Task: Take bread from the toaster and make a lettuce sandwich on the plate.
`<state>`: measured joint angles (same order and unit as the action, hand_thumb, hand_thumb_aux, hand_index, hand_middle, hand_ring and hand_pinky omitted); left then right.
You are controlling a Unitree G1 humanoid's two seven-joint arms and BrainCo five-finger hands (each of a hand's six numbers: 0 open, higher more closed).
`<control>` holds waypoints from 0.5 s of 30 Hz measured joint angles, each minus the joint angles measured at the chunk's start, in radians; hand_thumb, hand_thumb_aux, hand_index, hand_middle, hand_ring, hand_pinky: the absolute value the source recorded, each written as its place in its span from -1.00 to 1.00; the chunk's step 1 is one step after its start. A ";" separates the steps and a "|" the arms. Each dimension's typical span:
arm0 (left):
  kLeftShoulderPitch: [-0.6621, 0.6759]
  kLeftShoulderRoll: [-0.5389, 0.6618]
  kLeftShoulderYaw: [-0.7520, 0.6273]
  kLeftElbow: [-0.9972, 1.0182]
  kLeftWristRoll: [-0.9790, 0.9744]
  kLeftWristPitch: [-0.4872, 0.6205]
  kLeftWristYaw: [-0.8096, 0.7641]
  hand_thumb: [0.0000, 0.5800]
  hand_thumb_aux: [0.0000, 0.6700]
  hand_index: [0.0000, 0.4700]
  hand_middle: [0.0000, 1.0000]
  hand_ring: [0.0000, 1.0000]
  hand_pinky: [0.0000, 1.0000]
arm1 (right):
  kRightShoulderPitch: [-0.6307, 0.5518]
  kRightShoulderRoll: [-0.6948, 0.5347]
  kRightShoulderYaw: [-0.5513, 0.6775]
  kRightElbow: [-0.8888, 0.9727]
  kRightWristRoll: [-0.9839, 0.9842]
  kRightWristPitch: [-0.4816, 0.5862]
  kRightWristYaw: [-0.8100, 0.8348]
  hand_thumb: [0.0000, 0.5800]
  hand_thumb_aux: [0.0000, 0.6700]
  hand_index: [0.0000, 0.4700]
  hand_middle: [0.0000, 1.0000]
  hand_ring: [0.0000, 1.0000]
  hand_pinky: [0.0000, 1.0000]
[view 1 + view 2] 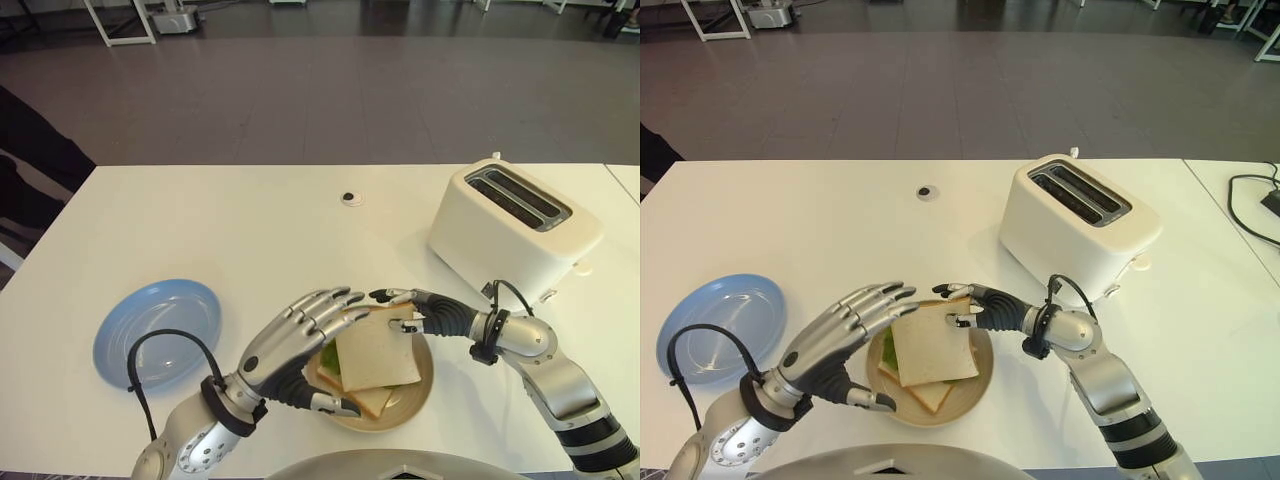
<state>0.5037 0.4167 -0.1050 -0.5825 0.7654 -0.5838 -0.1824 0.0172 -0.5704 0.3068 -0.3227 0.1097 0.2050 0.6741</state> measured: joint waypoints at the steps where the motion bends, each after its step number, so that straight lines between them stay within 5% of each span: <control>1: 0.003 0.003 -0.017 0.009 0.030 -0.009 0.000 -1.00 -1.00 -1.00 -1.00 -1.00 -1.00 | 0.000 0.000 0.000 0.000 -0.011 -0.009 0.001 1.00 1.00 1.00 -1.00 -1.00 -1.00; 15: 0.018 0.069 -0.132 -0.026 0.376 -0.013 0.025 -1.00 -1.00 -1.00 -1.00 -1.00 -1.00 | -0.001 0.008 0.019 0.061 -0.132 -0.109 0.008 0.99 0.87 0.87 -1.00 -1.00 -1.00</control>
<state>0.5222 0.4859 -0.2371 -0.6084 1.1414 -0.5973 -0.1578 0.0159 -0.5627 0.3260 -0.2618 -0.0219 0.0962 0.6816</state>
